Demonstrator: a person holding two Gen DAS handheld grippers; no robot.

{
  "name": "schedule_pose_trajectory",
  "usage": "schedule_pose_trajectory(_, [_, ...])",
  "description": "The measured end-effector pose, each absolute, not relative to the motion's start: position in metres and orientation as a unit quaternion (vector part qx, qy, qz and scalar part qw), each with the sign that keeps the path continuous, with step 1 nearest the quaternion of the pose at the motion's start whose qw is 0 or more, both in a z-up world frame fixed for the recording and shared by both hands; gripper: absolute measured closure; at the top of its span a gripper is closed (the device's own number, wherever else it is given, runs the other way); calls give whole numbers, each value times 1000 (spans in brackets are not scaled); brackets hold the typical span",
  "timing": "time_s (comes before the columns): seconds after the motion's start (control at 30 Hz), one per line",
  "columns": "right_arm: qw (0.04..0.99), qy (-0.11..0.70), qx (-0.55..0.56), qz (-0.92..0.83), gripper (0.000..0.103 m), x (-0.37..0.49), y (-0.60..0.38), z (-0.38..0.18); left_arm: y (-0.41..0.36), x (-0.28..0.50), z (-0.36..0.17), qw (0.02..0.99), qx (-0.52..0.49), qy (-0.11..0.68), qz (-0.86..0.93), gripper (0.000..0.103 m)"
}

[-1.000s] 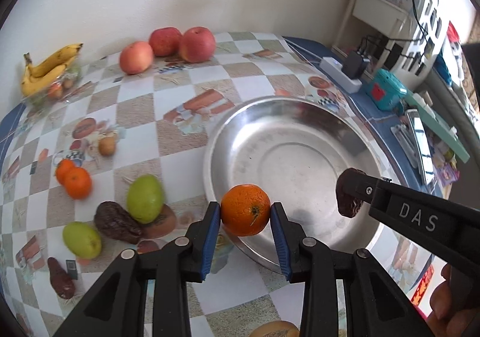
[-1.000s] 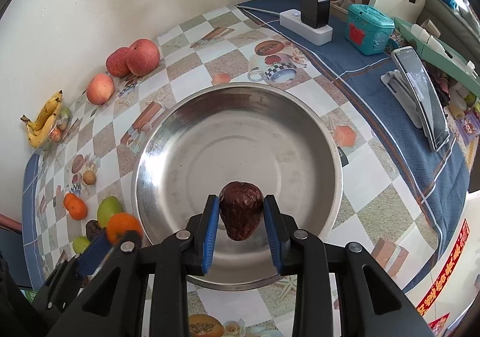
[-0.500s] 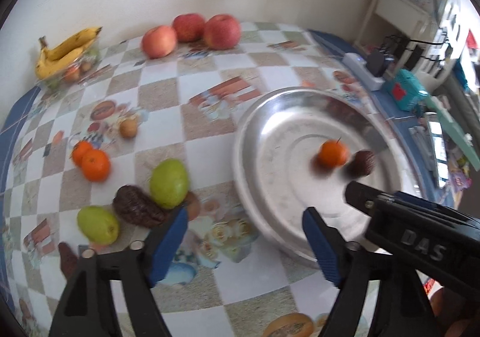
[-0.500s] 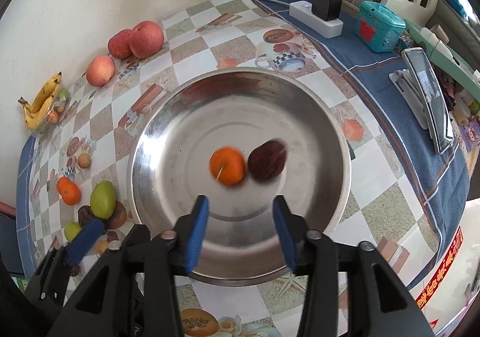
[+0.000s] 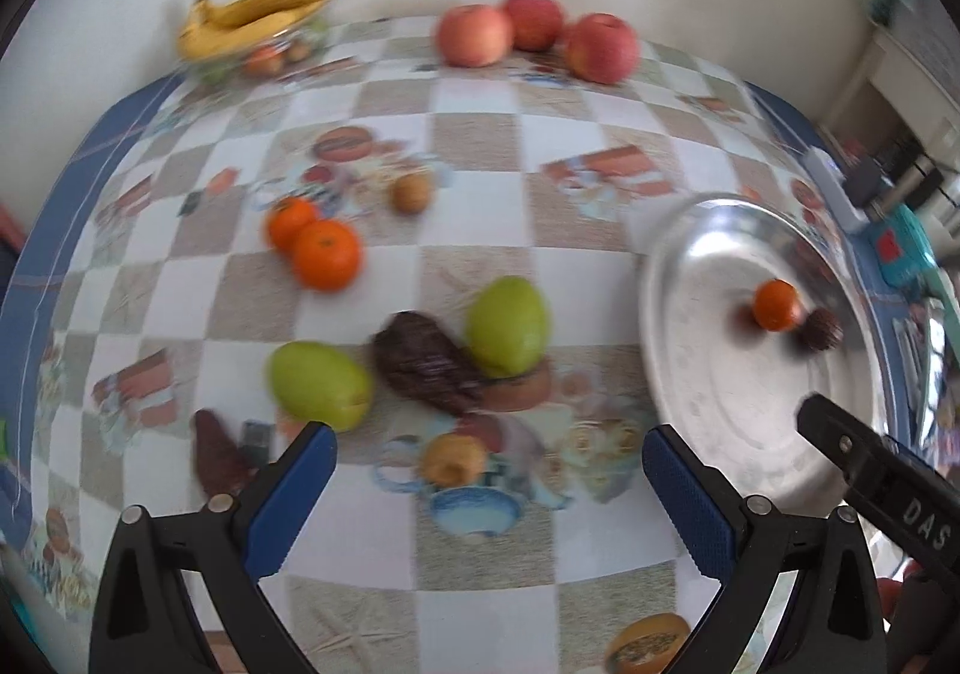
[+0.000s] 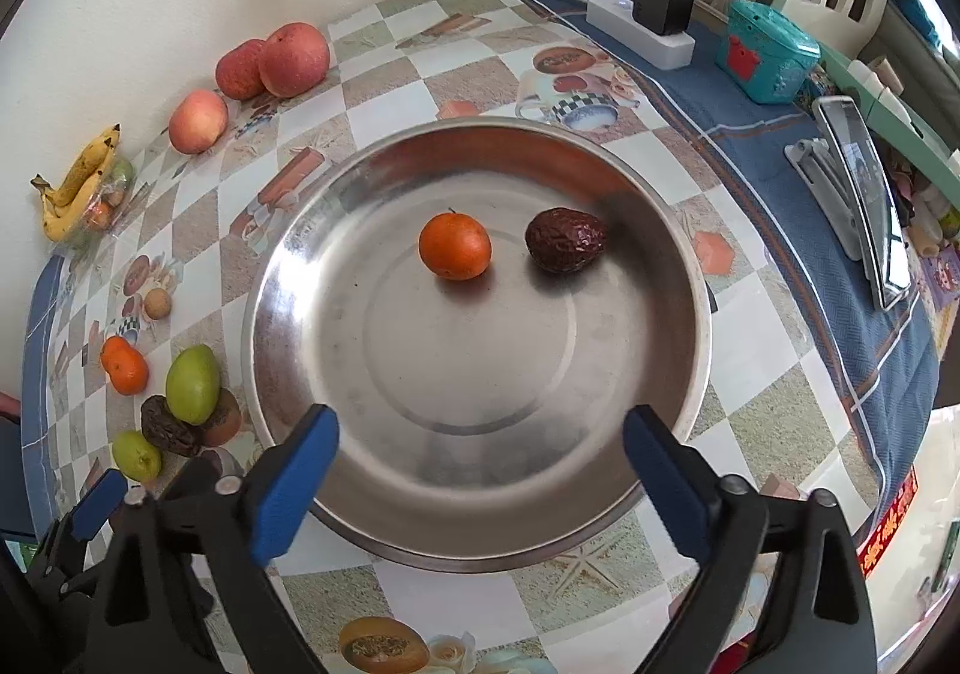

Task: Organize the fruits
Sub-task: 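Move both open tools back over the remaining fruits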

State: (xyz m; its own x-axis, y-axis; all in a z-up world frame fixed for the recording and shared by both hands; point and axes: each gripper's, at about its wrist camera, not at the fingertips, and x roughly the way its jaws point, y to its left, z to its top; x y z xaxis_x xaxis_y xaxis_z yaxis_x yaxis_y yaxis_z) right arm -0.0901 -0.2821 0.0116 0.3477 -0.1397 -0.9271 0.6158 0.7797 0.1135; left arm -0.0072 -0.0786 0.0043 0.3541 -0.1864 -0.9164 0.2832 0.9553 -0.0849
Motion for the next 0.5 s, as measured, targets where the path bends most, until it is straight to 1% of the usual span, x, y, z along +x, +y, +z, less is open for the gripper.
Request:
schedule_pose_trajectory(0.17, [799, 524, 197, -220, 5, -82, -267, 11, -46, 6, 3, 822, 48, 562, -80, 0])
schedule_pose_trajectory(0.3, [805, 533, 174, -193, 5, -76, -252, 8, -17, 15, 3, 817, 27, 573, -57, 0])
schedule_pose_trajectory(0.5, [820, 530, 158, -151, 5, -68, -230, 9, 21, 22, 11, 823, 19, 567, -30, 0])
